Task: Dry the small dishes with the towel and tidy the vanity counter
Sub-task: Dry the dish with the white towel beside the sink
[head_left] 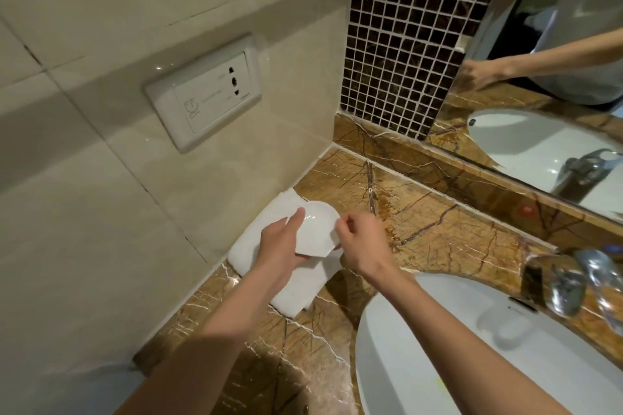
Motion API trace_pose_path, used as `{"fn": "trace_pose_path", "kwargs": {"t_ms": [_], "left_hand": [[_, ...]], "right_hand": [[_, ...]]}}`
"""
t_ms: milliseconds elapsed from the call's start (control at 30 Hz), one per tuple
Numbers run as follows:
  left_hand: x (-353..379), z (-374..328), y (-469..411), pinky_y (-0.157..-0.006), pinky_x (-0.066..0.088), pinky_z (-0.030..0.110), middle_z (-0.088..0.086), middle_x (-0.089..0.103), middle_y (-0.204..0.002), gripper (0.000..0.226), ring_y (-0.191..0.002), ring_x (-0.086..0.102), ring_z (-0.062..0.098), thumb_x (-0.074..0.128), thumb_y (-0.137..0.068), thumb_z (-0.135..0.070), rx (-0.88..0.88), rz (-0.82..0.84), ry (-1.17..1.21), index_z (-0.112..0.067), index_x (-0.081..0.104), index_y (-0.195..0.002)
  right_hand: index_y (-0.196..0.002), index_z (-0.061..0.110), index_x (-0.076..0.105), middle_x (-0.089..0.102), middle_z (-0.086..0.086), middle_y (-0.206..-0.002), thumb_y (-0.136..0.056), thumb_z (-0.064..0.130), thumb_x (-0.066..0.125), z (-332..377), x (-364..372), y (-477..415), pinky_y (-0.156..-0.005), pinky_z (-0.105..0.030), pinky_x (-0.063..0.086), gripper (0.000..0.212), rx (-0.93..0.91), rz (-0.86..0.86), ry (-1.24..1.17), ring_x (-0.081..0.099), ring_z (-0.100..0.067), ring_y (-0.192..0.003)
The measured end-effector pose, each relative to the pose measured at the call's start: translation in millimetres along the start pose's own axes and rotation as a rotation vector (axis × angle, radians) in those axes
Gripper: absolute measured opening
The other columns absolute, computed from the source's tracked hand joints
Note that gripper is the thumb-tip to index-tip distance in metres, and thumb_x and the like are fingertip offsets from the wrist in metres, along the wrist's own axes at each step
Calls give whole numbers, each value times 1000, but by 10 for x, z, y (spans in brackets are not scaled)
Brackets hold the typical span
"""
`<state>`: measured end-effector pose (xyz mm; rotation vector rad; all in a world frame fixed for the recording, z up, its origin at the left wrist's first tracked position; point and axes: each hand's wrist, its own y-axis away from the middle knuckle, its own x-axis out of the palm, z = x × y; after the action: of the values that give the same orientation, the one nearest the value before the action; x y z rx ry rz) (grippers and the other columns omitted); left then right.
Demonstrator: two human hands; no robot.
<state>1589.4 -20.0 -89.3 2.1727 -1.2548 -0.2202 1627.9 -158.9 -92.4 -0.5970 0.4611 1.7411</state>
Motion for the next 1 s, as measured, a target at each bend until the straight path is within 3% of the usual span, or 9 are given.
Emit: {"fn": "trace_pose_path", "kwargs": {"t_ms": [133,233,300,400,567,700,800,900,1000], "left_hand": [[-179,-20,-30,-69,58,58,18,56,-127,45,-103,61,42,61,-91,-16,-96,-13,-31,1,46,-130],[-336,-13,-15,-66,58,57,22,62,-113,29,-96,65,41,57,-93,-11,-115,-44,29,3,52,-118],[-443,6,-18,-61,60,52,22,62,-113,26,-98,63,40,58,-93,-9,-104,-90,63,4,54,-115],[-607,45,-12,-55,60,45,22,62,-114,24,-98,63,39,58,-92,-9,-80,-119,51,6,55,-112],[-788,112,-24,-55,60,44,21,56,-122,40,-104,59,41,62,-91,-17,-41,-201,-117,1,51,-125],[-816,180,-67,-55,60,44,20,56,-123,42,-101,60,42,60,-92,-17,-10,-210,-196,2,49,-128],[-817,229,-77,-58,61,42,17,65,-112,38,-90,68,35,58,-93,-17,-27,-187,-147,1,54,-126],[-839,252,-60,-55,59,34,11,72,-87,24,-73,71,23,61,-91,-16,-30,-166,-117,-3,64,-110],[-871,299,-43,-61,60,36,12,74,-90,21,-82,71,28,61,-91,-12,-22,-130,-122,0,67,-107]], "right_hand": [[-59,14,53,52,2,-55,-97,11,47,-33,157,-21,-49,-26,45,39,45,121,-84,54,-16,-54],[-83,11,62,60,2,-74,-101,25,43,-83,299,-51,-63,-26,45,30,102,141,-30,57,-17,-70],[-105,11,58,61,-2,-95,-97,34,49,-149,366,-36,-76,-34,51,26,154,135,129,59,-23,-89],[-118,8,46,57,-11,-112,-88,40,62,-242,469,62,-78,-38,47,47,213,223,285,55,-32,-103],[-91,9,54,61,-9,-86,-90,21,54,-128,570,147,-62,-34,41,12,132,83,284,59,-31,-84],[-73,17,48,49,5,-68,-96,26,49,124,579,236,-55,-31,30,25,-69,-33,74,45,-15,-62],[-75,16,49,51,2,-69,-100,21,40,267,676,402,-56,-27,34,27,-258,130,15,44,-11,-61],[-109,11,52,58,-8,-103,-95,8,39,231,840,541,-87,-40,45,19,-431,304,184,51,-23,-93],[-137,11,39,47,-8,-136,-91,1,38,131,939,576,-117,-38,22,47,-483,328,319,36,-23,-131]]}}
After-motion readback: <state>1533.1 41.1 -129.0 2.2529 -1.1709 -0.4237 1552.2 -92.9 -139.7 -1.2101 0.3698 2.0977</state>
